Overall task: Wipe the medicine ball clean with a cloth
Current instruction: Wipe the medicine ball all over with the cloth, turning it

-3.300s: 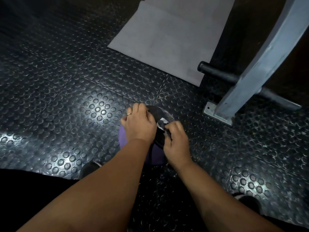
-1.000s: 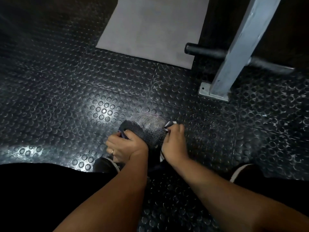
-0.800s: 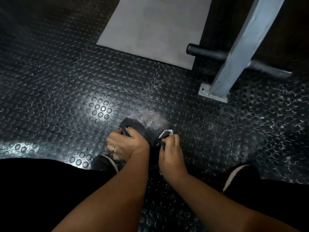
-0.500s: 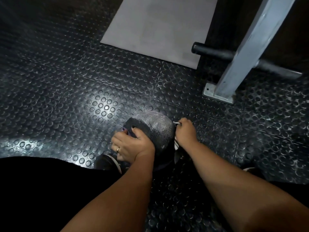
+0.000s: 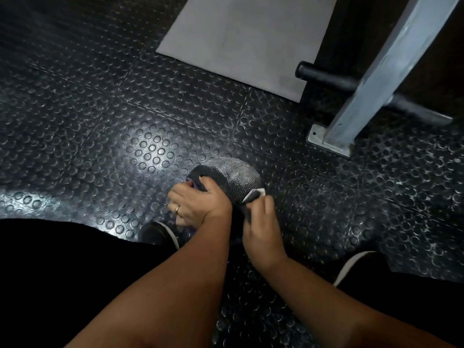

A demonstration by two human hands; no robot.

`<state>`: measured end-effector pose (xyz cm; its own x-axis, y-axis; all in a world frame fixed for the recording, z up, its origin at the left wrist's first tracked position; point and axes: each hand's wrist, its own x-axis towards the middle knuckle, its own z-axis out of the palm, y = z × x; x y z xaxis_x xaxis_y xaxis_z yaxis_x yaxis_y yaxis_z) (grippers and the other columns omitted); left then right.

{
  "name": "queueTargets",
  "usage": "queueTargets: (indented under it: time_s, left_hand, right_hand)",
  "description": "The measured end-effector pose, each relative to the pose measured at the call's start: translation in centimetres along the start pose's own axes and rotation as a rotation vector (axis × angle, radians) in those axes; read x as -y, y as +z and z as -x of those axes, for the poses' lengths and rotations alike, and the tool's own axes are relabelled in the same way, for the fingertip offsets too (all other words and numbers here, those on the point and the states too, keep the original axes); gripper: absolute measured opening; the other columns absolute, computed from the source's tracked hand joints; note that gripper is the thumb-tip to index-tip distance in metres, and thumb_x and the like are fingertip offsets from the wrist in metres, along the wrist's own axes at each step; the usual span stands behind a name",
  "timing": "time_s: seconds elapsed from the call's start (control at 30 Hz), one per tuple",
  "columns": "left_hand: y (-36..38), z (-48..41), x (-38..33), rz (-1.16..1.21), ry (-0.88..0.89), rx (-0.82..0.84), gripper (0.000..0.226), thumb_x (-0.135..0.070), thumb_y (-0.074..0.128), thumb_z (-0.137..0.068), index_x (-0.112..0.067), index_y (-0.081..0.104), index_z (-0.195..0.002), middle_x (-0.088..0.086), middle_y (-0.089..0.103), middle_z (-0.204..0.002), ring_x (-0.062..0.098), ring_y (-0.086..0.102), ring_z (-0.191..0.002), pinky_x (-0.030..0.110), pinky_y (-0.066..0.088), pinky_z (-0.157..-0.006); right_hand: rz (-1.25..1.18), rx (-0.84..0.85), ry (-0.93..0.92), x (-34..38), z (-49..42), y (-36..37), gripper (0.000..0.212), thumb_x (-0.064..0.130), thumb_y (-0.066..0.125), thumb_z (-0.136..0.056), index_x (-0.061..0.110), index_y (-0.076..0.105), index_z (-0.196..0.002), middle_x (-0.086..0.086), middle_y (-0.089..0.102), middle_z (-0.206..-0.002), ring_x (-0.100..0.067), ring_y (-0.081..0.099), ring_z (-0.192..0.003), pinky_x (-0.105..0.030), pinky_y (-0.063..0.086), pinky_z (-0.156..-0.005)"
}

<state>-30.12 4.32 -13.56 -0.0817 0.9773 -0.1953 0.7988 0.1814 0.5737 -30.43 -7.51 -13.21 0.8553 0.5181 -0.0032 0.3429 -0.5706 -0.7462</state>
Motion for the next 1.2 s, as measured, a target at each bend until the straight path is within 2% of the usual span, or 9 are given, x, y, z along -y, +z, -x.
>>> queueTargets:
  time_s: [0.1,0.23,0.47,0.67,0.77,0.87,1.0,1.1,1.2]
  left_hand:
    - [0.0,0.0,0.0,0.009,0.001,0.019,0.044,-0.049,0.044,-0.084,-0.014,0.054,-0.109,0.011,0.050,-0.121,0.030,0.042,-0.122,0.047,0.033,-0.096]
    - [0.0,0.2,0.0,-0.006,0.001,0.018,0.036,-0.043,0.052,-0.089,-0.014,0.055,-0.109,0.011,0.050,-0.122,0.032,0.043,-0.122,0.048,0.033,-0.095]
    - [-0.1,0.2,-0.5,-0.021,-0.008,0.032,0.035,-0.043,0.053,-0.089,-0.014,0.054,-0.109,0.012,0.049,-0.120,0.032,0.043,-0.121,0.047,0.032,-0.094]
    - [0.2,0.5,-0.9,-0.073,-0.015,0.063,0.042,-0.046,0.051,-0.090,-0.011,0.053,-0.114,0.014,0.047,-0.126,0.033,0.040,-0.123,0.046,0.030,-0.095]
    - [0.2,0.5,-1.5,-0.058,-0.016,0.065,0.036,-0.043,0.052,-0.092,-0.012,0.053,-0.110,0.014,0.048,-0.124,0.033,0.041,-0.122,0.047,0.030,-0.095]
    - [0.3,1.0,-1.7,-0.079,0.010,0.068,0.038,-0.044,0.051,-0.092,-0.012,0.051,-0.110,0.012,0.047,-0.124,0.033,0.040,-0.121,0.049,0.031,-0.097]
    - [0.3,1.8,-0.5,-0.048,0.055,0.031,0.045,-0.048,0.044,-0.086,-0.012,0.054,-0.109,0.013,0.050,-0.121,0.035,0.042,-0.119,0.049,0.032,-0.096]
    - [0.3,1.2,-0.3,-0.036,0.023,0.004,0.038,-0.044,0.049,-0.089,-0.012,0.055,-0.109,0.013,0.050,-0.121,0.035,0.042,-0.121,0.050,0.033,-0.097]
    - [0.2,0.3,-1.0,-0.026,0.007,0.015,0.033,-0.038,0.054,-0.092,-0.010,0.055,-0.110,0.015,0.050,-0.122,0.035,0.042,-0.122,0.049,0.032,-0.096]
  right_hand:
    - [0.051,0.107,-0.109,-1.2,-0.3,-0.8,0.013,0.006,0.043,-0.083,0.005,0.052,-0.092,-0.007,0.043,-0.102,-0.025,0.051,-0.086,-0.035,0.045,-0.078]
    - [0.083,-0.045,0.071,-1.2,-2.8,-0.9,0.015,-0.006,0.050,-0.081,0.005,0.051,-0.092,-0.011,0.044,-0.104,-0.027,0.050,-0.082,-0.043,0.046,-0.074]
    - [0.140,0.097,-0.121,-0.7,0.0,-0.6,0.021,-0.002,0.050,-0.073,0.008,0.048,-0.091,-0.008,0.043,-0.102,-0.028,0.050,-0.086,-0.035,0.043,-0.075]
    - [0.086,0.025,-0.051,-0.7,-1.5,-0.9,0.014,-0.002,0.045,-0.078,0.008,0.045,-0.087,-0.008,0.043,-0.097,-0.026,0.047,-0.081,-0.043,0.044,-0.069]
    - [0.106,0.000,-0.036,-0.5,-2.5,-0.8,0.011,0.000,0.041,-0.080,0.007,0.044,-0.087,-0.010,0.042,-0.096,-0.026,0.044,-0.077,-0.041,0.039,-0.065]
    - [0.144,-0.037,0.114,-1.3,-5.0,-0.8,0.010,-0.005,0.041,-0.085,0.003,0.045,-0.090,-0.015,0.045,-0.099,-0.029,0.046,-0.077,-0.037,0.035,-0.063]
    - [0.201,0.109,0.296,-3.5,-9.0,-1.2,0.018,-0.004,0.039,-0.090,0.000,0.052,-0.101,-0.018,0.047,-0.110,-0.030,0.049,-0.085,-0.030,0.034,-0.069]
    - [0.132,0.016,0.295,-2.9,-7.9,-0.9,0.025,-0.005,0.042,-0.090,0.000,0.059,-0.108,-0.016,0.047,-0.113,-0.030,0.053,-0.095,-0.030,0.041,-0.080]
    - [0.027,-0.088,0.147,-0.4,-3.7,-0.4,0.029,-0.007,0.045,-0.085,0.001,0.060,-0.108,-0.005,0.042,-0.109,-0.018,0.050,-0.095,-0.023,0.042,-0.088]
